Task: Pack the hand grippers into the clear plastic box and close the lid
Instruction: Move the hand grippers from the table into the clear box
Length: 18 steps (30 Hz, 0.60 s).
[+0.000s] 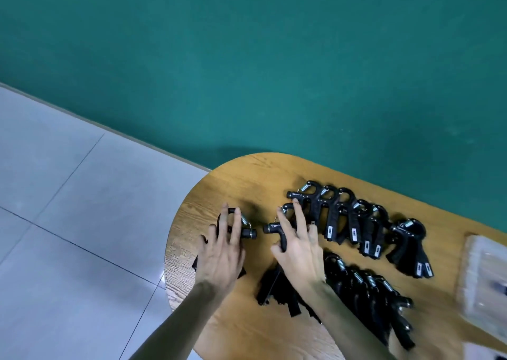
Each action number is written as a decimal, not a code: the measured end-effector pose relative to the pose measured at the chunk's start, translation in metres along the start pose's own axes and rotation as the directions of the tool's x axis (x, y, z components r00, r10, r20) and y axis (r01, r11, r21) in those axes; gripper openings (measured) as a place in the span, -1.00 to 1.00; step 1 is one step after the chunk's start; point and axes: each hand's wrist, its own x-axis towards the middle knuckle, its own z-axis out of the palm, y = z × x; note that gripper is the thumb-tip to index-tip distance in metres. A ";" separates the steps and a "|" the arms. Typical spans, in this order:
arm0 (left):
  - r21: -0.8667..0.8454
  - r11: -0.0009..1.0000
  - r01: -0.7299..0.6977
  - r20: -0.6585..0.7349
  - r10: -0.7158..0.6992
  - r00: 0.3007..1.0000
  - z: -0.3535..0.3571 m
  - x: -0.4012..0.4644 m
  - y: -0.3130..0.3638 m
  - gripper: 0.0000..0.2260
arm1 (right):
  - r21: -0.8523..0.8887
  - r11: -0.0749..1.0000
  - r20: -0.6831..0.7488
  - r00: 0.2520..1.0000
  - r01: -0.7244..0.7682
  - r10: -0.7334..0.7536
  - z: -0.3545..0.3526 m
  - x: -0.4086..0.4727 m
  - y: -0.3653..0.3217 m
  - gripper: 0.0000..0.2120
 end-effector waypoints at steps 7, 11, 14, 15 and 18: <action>0.013 0.997 -0.070 0.016 0.070 0.997 -0.062 -0.029 0.059 -0.29 | 0.019 0.995 -0.124 0.987 -0.102 0.104 -0.069 -0.067 0.023 -0.27; -0.031 0.994 -0.109 0.023 0.110 0.994 -0.087 -0.054 0.112 -0.28 | 0.031 0.985 -0.162 0.971 -0.170 0.173 -0.100 -0.108 0.054 -0.24; -0.079 0.985 -0.156 0.007 0.157 0.988 -0.099 -0.071 0.155 -0.29 | 0.035 0.977 -0.195 0.957 -0.212 0.214 -0.115 -0.136 0.084 -0.23; -0.089 0.980 -0.178 0.005 0.179 0.984 -0.102 -0.077 0.168 -0.29 | 0.052 0.972 -0.205 0.950 -0.231 0.237 -0.120 -0.146 0.095 -0.23; -0.077 0.969 -0.236 -0.021 0.235 0.972 -0.105 -0.090 0.207 -0.28 | 0.085 0.962 -0.239 0.932 -0.259 0.272 -0.129 -0.175 0.131 -0.24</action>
